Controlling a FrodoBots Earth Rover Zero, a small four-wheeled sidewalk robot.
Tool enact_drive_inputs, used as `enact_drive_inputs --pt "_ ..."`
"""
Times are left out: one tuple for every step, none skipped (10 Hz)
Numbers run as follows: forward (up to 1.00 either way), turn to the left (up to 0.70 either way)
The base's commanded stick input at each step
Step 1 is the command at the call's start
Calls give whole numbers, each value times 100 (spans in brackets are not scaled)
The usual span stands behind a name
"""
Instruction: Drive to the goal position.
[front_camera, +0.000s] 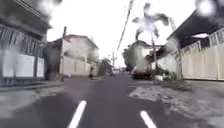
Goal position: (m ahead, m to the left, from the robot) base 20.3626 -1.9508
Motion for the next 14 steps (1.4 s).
enact_drive_inputs --pt "100 -23" --pt "100 -21" --pt "100 -37" --pt "100 -38" --pt "100 -38" --pt "100 14" --pt "100 21" --pt "100 23" --pt "100 18" --pt "100 15" --pt "100 10" --pt "100 -32" --pt "100 -40" --pt "100 -40"
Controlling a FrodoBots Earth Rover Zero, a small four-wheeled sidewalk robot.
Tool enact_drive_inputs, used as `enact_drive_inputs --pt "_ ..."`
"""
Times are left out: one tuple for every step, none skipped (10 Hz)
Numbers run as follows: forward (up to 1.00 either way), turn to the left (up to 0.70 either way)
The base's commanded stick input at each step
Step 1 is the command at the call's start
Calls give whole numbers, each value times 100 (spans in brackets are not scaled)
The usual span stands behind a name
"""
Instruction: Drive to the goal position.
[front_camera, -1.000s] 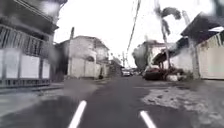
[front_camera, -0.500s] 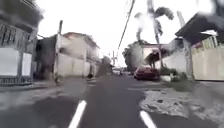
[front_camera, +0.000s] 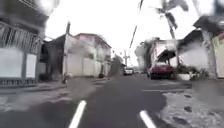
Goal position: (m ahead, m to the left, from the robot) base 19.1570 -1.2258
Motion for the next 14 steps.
enact_drive_inputs --pt "100 -40" --pt "100 -40" --pt "100 -40" --pt "100 -40" --pt "100 -39" --pt "100 -39" --pt "100 -34" --pt "100 2" --pt "100 12" --pt "100 16" --pt "100 8" --pt "100 12" --pt "100 -15" --pt "100 -40"
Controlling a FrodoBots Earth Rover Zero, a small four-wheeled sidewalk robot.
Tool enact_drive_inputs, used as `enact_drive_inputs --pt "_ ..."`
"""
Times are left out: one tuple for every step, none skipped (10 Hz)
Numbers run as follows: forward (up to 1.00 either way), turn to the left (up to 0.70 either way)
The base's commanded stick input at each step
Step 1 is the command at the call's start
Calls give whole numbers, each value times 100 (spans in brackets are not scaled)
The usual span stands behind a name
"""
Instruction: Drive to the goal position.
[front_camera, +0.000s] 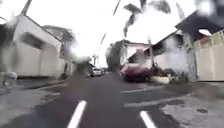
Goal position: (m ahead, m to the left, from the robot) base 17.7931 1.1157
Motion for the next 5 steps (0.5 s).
enact_drive_inputs --pt "100 -38" --pt "100 -28" --pt "100 -1" --pt "100 1" --pt "100 21"
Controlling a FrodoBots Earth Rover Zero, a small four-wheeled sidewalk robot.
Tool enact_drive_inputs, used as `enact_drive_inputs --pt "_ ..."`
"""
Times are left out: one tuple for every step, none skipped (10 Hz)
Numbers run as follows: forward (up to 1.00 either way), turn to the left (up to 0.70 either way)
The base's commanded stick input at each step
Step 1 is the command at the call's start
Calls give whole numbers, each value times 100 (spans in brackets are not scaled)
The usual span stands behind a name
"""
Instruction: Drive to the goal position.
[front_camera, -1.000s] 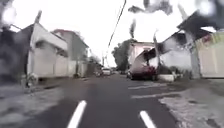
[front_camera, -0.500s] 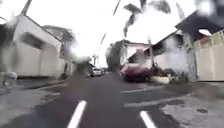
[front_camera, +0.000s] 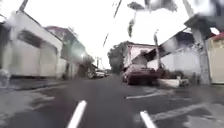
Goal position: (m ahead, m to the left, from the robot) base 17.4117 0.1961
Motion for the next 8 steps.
enact_drive_inputs --pt "100 12" --pt "100 7" --pt "100 19" --pt "100 12" --pt "100 22" --pt "100 20" --pt "100 1" --pt "100 16"
